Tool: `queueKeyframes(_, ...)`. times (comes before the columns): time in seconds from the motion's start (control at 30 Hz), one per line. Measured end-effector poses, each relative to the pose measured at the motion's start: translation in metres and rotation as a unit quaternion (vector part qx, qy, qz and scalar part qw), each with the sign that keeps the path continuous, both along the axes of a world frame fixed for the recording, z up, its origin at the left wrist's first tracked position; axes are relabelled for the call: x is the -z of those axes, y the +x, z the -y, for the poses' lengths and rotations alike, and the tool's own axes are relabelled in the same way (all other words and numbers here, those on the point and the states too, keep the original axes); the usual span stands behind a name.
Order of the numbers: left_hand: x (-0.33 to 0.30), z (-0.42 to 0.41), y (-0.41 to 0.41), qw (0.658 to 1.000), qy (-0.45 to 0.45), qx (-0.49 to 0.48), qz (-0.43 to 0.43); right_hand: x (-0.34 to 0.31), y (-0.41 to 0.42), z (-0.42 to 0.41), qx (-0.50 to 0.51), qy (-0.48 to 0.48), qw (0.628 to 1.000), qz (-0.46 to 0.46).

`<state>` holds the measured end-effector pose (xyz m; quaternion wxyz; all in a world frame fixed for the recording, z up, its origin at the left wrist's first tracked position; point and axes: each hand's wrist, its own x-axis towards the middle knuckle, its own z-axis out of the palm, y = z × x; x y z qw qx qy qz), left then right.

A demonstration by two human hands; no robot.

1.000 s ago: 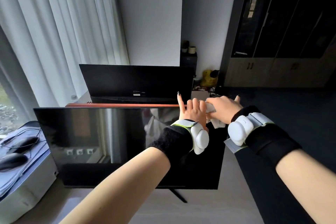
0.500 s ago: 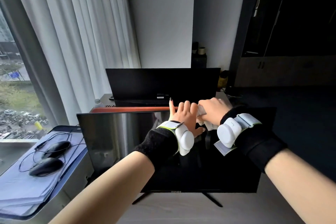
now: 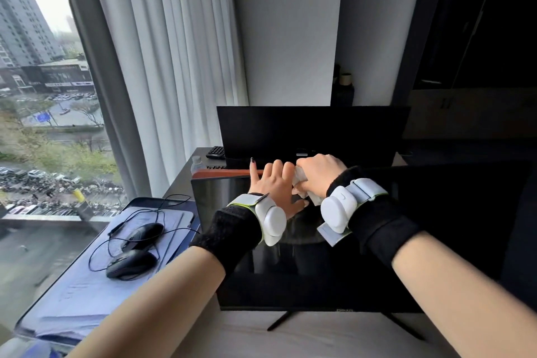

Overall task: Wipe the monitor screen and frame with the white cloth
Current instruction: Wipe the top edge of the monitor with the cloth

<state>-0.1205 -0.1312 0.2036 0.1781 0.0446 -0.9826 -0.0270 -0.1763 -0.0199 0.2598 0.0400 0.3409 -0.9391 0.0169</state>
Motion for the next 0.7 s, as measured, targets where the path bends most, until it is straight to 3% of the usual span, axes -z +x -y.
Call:
queueKeyframes(0.3, 0.004, 0.074, 0.011, 0.998, 0.012, -0.044, 0.045, 0.013, 0.002, 0.076, -0.037, -0.006, 0.999, 0.005)
queueKeyframes(0.7, 0.023, 0.099, 0.0, 0.998, 0.011, -0.06, -0.007, 0.02, -0.008, 0.079, -0.058, -0.056, 0.995, 0.05)
